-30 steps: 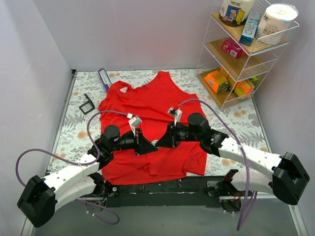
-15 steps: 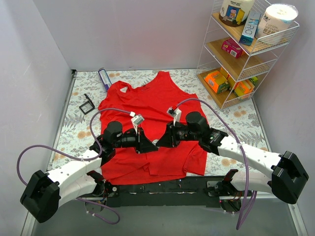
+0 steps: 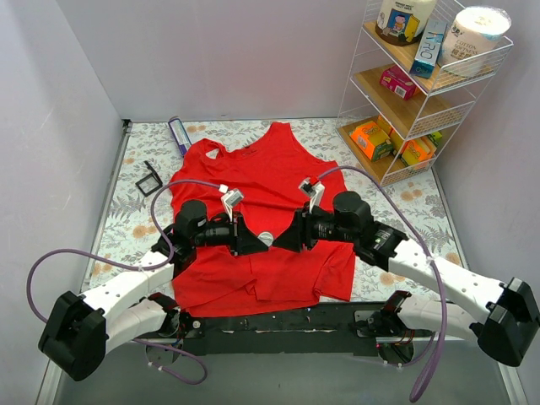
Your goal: Pin the brooch onto the clothing
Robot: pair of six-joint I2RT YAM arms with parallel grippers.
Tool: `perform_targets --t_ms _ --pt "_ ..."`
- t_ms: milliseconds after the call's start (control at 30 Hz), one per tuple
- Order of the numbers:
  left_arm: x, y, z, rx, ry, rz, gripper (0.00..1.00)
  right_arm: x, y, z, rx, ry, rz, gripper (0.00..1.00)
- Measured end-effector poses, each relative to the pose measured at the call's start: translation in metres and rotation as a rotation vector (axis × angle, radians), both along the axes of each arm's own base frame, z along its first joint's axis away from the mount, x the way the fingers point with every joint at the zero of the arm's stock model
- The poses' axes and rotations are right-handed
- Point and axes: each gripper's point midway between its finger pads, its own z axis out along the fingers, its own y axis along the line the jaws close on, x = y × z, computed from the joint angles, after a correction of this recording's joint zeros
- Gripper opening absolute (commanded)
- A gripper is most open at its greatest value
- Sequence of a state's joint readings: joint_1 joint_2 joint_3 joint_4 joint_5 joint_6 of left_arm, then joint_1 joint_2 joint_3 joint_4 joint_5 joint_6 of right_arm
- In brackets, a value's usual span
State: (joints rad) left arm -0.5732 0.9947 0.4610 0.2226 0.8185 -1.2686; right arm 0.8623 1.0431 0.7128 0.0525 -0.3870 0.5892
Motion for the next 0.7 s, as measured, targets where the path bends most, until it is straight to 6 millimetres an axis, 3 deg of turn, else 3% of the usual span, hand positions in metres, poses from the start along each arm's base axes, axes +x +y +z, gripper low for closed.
perform_targets --t_ms 200,400,600,700 --pt "0.009 0.004 -0.002 0.041 0.005 0.035 0.00 0.008 -0.014 0.029 0.042 -0.062 -0.044 0.57" --pt "0.037 0.005 0.002 0.135 -0.023 0.123 0.00 0.025 -0.033 0.048 -0.002 -0.128 -0.142 0.61" --pt "0.080 0.000 0.011 0.239 -0.066 0.204 0.00 0.048 -0.053 0.041 -0.117 -0.175 -0.253 0.63" --pt "0.101 -0.007 0.011 0.281 -0.066 0.221 0.00 0.072 -0.069 0.032 -0.176 -0.175 -0.322 0.64"
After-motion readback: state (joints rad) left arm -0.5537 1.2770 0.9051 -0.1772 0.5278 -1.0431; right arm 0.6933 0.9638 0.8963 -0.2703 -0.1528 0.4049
